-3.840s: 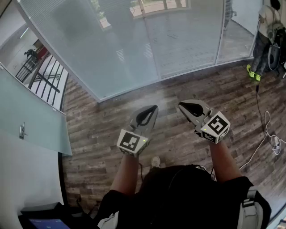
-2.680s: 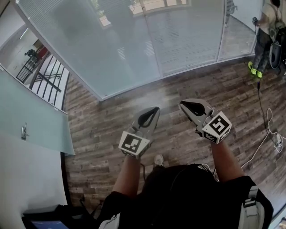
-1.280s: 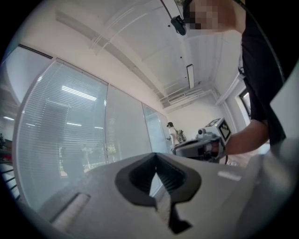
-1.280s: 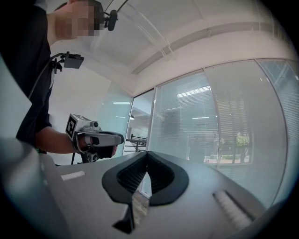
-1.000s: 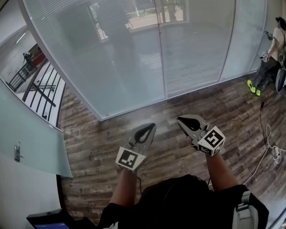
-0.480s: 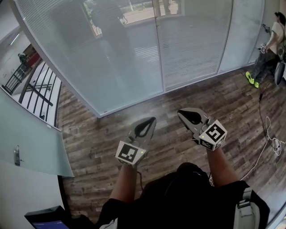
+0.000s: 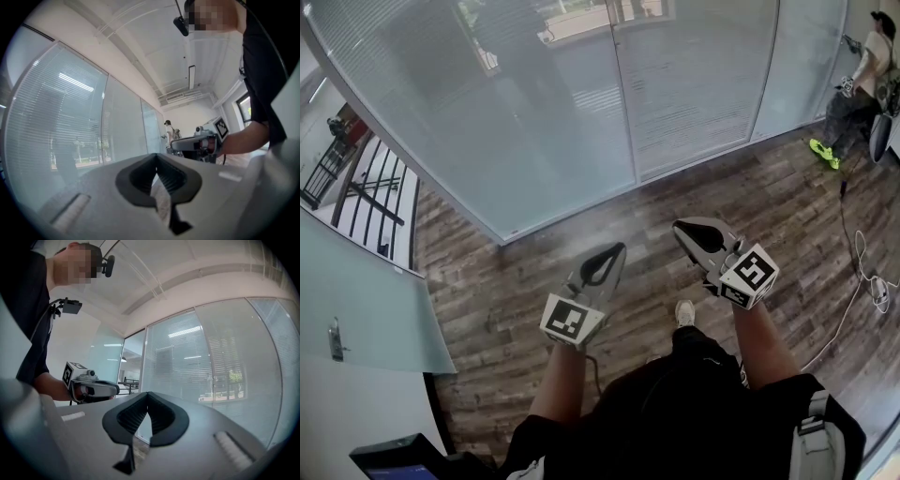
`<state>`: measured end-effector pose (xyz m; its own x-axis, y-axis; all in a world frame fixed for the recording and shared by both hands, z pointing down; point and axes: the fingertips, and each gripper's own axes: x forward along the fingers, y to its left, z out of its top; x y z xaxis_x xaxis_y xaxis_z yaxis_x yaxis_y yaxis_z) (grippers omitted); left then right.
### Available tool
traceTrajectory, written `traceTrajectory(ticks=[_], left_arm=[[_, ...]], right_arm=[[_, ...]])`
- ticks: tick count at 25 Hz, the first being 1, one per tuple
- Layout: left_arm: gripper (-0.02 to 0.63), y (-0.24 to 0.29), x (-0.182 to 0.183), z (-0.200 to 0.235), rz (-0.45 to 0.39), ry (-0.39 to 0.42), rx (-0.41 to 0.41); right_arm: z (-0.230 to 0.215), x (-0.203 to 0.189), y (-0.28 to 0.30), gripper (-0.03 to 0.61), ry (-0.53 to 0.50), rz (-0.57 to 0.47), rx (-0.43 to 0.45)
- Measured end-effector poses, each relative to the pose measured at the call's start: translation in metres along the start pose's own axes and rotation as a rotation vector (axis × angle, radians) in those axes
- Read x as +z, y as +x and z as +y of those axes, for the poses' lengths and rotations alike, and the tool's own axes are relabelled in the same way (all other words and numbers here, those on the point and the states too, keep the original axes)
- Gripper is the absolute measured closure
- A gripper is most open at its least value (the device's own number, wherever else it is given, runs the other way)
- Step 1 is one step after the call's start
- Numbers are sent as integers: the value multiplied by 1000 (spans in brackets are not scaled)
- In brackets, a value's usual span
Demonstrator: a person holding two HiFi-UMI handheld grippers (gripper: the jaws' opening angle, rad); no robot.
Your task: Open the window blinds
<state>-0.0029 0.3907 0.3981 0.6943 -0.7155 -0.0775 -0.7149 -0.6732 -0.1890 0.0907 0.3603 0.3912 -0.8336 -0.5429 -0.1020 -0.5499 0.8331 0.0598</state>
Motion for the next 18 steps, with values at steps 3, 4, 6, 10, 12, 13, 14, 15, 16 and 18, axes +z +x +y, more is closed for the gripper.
traceTrajectory(ticks=[3, 4, 6, 10, 12, 13, 14, 15, 16, 18], left_arm=[[609, 10, -5, 6, 14, -6, 0], [609, 14, -6, 7, 24, -14, -1], [609, 21, -12, 9, 30, -28, 0], [609, 39, -17, 20, 27, -8, 12], [609, 48, -16, 24, 42, -15, 18], [609, 52, -14, 25, 56, -24, 20], [609, 56, -13, 27, 66, -30, 23], [609, 60, -13, 30, 70, -31, 28], [609, 64, -14, 33, 71, -30, 34], [609, 73, -18, 39, 59, -19, 49]], right_arm=[[-11, -4, 7, 572, 5, -2, 4], [-15, -6, 9, 572, 6, 1, 7], [-22, -8, 13, 572, 10, 2, 14], [-39, -3, 22, 572, 18, -11, 30], [-51, -7, 24, 572, 6, -4, 38], [-57, -9, 25, 572, -4, 0, 41], [-62, -10, 27, 572, -11, 1, 43], [-68, -9, 29, 572, -14, 1, 47], [-73, -9, 30, 572, -15, 1, 52], [-85, -7, 34, 572, -14, -6, 64]])
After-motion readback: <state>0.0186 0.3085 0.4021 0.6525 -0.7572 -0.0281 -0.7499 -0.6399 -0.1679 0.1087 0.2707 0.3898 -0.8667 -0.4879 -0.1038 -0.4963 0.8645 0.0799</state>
